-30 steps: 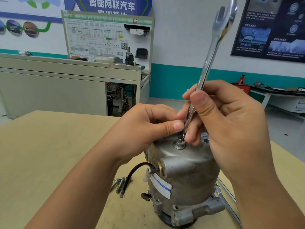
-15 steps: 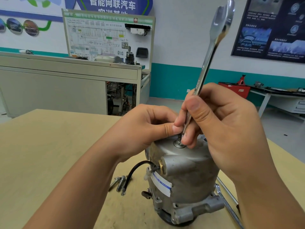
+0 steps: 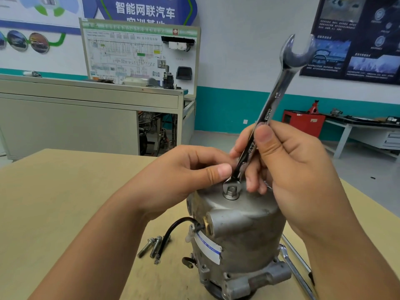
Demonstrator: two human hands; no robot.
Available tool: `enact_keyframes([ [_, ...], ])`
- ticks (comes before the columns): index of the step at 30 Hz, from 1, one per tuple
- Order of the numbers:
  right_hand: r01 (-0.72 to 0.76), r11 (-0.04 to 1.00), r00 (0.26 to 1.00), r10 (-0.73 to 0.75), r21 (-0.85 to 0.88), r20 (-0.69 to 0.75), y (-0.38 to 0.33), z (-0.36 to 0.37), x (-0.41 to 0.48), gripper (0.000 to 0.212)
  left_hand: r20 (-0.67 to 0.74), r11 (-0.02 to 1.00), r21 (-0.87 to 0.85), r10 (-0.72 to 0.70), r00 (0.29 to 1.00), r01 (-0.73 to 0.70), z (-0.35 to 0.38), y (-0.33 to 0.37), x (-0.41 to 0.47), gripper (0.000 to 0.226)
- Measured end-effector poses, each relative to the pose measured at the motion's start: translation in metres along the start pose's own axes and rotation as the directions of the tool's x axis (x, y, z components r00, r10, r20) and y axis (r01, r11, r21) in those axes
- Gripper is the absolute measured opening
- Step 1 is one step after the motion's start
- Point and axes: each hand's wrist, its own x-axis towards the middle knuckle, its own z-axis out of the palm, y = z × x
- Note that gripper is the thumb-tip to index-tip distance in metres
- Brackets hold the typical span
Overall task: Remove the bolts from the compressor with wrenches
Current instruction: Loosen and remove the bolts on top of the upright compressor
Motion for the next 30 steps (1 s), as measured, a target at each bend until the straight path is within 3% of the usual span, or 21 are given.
enact_keyframes([
  [5, 0.011, 0.992, 0.994, -0.024, -0.122, -0.104, 0.003, 0.003, 0.002, 0.029, 0.02, 0.999, -0.04, -0.022, 1.0, 0.023, 0.002, -0.002, 0.002, 0.023],
  [12, -0.002, 0.999, 0.997, -0.001, -0.047, -0.077, -0.004, 0.004, 0.001, 0.03, 0.004, 0.999, -0.04, -0.02, 1.0, 0.02, 0.006, 0.0, 0.003, 0.02],
  [16, 0.006, 0.989, 0.986, -0.03, -0.146, -0.165, -0.004, 0.011, -0.002, 0.01, -0.077, 0.999, -0.025, -0.026, 0.997, 0.024, 0.008, -0.001, 0.003, 0.012],
  [19, 0.082, 0.925, 0.972, -0.157, -0.371, -0.176, -0.003, 0.018, -0.006, 0.003, -0.143, 0.998, -0.044, -0.05, 0.988, 0.044, 0.008, -0.003, 0.002, 0.054],
  [21, 0.066, 0.932, 0.973, -0.139, -0.357, -0.183, -0.003, 0.017, -0.005, 0.006, -0.158, 0.998, -0.046, -0.06, 0.986, 0.054, 0.009, -0.001, 0.001, 0.062],
  [26, -0.03, 0.978, 0.991, 0.002, -0.207, -0.131, 0.0, 0.009, -0.002, 0.022, -0.189, 0.998, -0.016, -0.067, 0.98, 0.065, 0.012, 0.004, 0.002, 0.022],
  [30, 0.024, 0.982, 0.998, -0.034, -0.188, -0.049, -0.002, 0.009, -0.002, 0.021, -0.136, 0.998, -0.049, -0.047, 0.99, 0.041, 0.006, 0.0, 0.002, 0.032],
])
